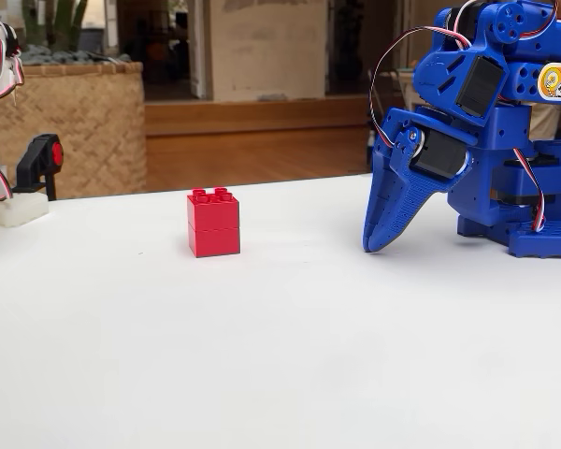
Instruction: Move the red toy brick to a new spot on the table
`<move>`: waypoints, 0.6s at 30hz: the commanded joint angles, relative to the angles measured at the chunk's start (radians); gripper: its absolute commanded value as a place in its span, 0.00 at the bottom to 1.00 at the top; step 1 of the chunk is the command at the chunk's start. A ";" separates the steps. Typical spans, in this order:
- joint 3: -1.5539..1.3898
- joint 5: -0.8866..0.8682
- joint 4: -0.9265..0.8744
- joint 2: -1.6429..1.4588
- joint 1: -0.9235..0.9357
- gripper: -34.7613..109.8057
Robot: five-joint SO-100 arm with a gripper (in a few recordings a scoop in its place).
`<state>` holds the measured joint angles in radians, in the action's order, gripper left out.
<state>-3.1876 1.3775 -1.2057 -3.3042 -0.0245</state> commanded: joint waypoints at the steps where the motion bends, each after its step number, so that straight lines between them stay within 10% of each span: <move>1: -0.032 0.006 -0.005 -0.034 0.015 0.24; 18: 0.071 0.077 0.097 0.074 0.052 0.24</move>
<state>-3.1738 1.4496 -1.1612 -3.2858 0.0245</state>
